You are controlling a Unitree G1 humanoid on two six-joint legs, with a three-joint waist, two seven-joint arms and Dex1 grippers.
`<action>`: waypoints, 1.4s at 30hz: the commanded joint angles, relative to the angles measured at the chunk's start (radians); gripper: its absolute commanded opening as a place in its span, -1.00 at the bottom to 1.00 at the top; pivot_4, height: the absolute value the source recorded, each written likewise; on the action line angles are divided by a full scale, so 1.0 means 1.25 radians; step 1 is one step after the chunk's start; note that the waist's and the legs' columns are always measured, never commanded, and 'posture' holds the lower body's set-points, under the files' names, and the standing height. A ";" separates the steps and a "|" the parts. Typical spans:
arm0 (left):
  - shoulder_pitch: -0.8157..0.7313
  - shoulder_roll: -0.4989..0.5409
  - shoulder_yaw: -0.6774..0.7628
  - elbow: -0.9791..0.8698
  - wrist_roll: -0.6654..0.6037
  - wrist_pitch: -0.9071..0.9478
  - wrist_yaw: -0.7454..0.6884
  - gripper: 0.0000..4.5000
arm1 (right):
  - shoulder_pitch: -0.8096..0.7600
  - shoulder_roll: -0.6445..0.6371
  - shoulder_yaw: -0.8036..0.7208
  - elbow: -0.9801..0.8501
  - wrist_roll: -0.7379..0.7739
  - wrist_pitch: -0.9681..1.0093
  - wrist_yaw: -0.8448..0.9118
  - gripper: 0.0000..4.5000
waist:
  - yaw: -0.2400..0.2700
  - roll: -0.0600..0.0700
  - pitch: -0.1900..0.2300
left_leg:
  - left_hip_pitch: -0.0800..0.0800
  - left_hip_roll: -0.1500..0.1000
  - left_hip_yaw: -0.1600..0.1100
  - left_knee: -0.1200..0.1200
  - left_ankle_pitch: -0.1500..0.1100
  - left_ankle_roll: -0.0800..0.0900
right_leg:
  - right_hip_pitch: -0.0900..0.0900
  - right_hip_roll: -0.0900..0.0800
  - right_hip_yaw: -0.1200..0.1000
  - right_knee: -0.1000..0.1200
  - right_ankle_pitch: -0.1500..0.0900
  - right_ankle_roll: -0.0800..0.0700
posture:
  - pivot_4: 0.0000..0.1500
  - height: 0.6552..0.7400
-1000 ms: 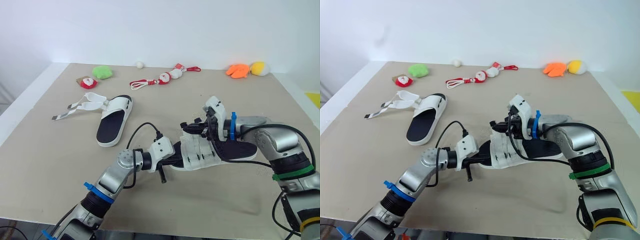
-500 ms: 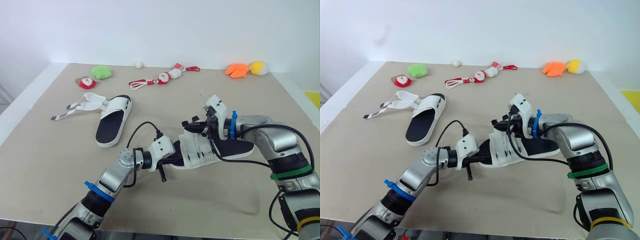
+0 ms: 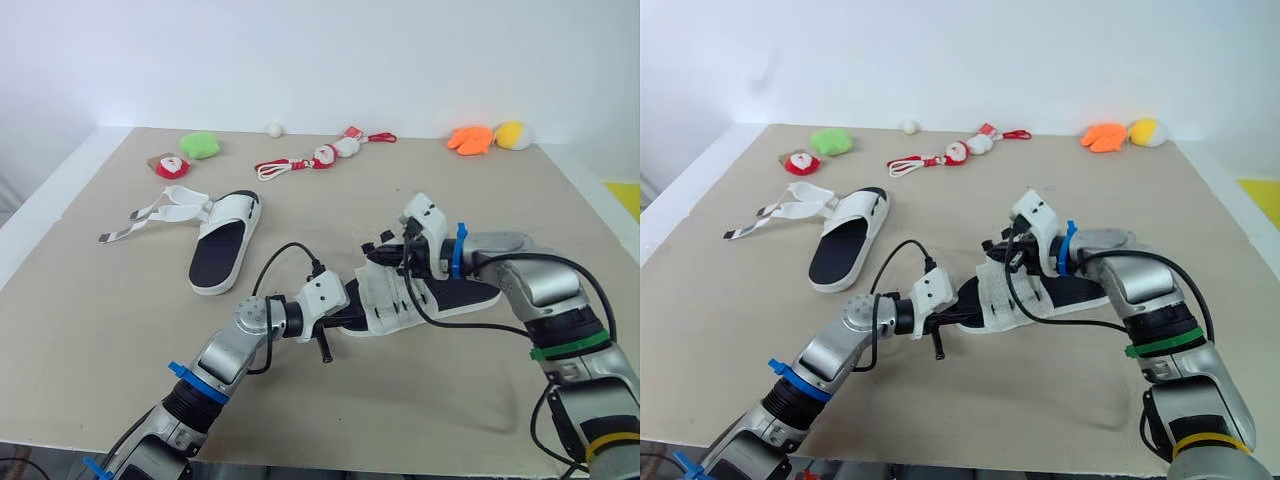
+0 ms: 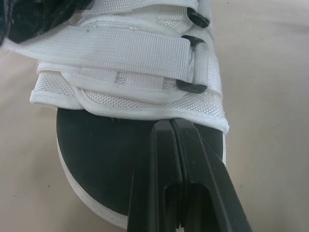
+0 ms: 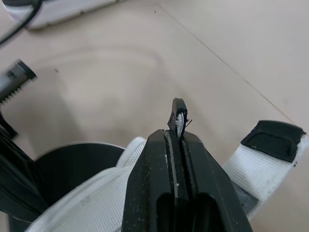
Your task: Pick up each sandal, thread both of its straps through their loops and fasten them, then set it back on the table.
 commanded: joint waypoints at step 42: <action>0.074 0.087 0.212 -0.237 -0.192 0.146 0.059 1.00 | -0.065 0.063 -0.407 0.145 0.486 0.704 -0.246 -0.44 | -0.022 0.009 0.014 | -0.012 0.006 -0.003 -0.002 -0.002 0.001 | -0.010 0.010 0.002 0.004 0.000 0.002 | 1.00 1.00</action>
